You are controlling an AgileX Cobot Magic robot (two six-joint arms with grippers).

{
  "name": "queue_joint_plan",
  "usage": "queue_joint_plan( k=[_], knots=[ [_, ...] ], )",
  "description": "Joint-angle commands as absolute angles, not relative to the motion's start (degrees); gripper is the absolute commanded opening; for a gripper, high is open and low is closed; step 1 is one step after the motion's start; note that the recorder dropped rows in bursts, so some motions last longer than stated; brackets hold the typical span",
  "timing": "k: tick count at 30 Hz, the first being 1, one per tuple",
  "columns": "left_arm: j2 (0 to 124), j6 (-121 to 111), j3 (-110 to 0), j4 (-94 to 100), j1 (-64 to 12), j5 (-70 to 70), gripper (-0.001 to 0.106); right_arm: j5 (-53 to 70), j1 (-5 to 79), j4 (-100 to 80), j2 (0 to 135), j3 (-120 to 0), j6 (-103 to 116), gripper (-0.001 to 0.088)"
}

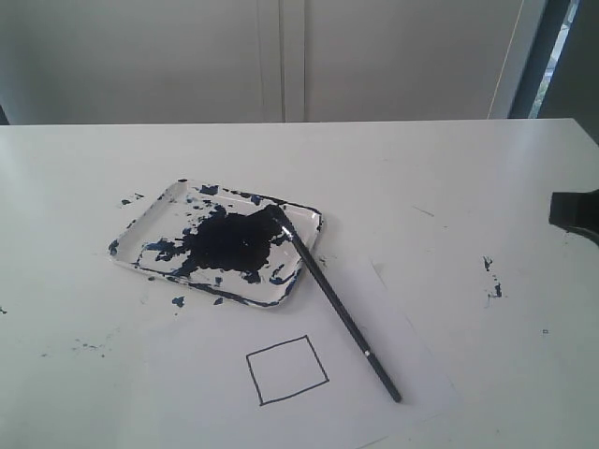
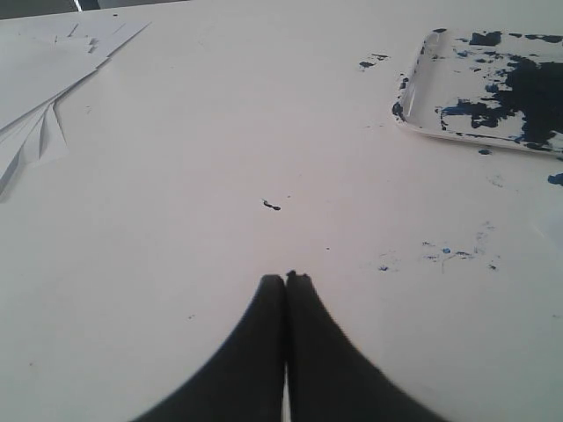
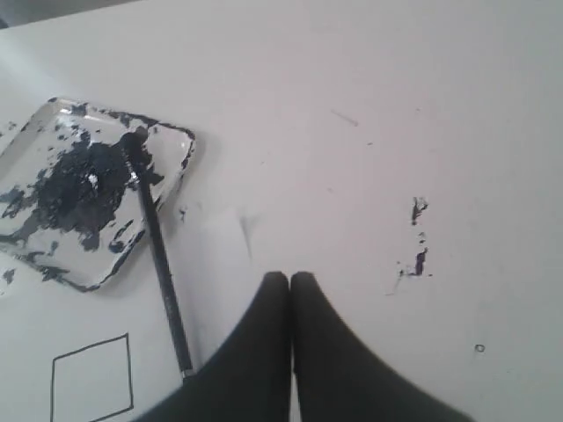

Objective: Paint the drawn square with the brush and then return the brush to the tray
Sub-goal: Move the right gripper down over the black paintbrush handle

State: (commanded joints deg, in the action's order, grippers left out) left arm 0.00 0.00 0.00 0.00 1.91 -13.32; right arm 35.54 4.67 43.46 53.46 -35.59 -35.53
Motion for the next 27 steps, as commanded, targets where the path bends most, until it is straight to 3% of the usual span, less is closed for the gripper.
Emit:
queue_joint_plan(
  k=[7, 14, 27],
  knots=[
    [0.0, 0.0, 0.0, 0.0, 1.9, -13.3, 0.0, 44.5, 7.7, 44.4, 59.5, -40.0, -38.3, 0.0],
    [0.0, 0.0, 0.0, 0.0, 1.9, -13.3, 0.0, 42.4, 15.6, 44.1, 66.5, -44.0, -38.8, 0.0],
    [0.0, 0.0, 0.0, 0.0, 1.9, -13.3, 0.0, 8.6, 38.7, 27.1, 90.1, -49.6, -32.8, 0.0029]
  ],
)
